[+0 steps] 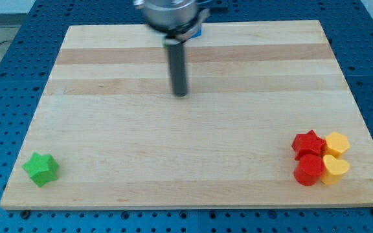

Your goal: Move arm at center top of the board

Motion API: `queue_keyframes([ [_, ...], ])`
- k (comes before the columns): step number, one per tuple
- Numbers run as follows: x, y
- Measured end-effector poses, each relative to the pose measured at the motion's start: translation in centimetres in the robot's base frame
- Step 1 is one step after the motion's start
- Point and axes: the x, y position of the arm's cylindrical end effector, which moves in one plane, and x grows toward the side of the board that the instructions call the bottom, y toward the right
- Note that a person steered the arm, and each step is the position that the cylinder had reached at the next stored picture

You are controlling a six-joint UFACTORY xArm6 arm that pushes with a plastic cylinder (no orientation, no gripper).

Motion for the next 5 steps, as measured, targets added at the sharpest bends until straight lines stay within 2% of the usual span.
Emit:
queue_keyframes([
  [1, -5.6, 6.1],
  [2, -11.3, 9.3],
  [3, -15.7, 9.5],
  [4, -17.6, 6.9],
  [5, -17.3, 2.2],
])
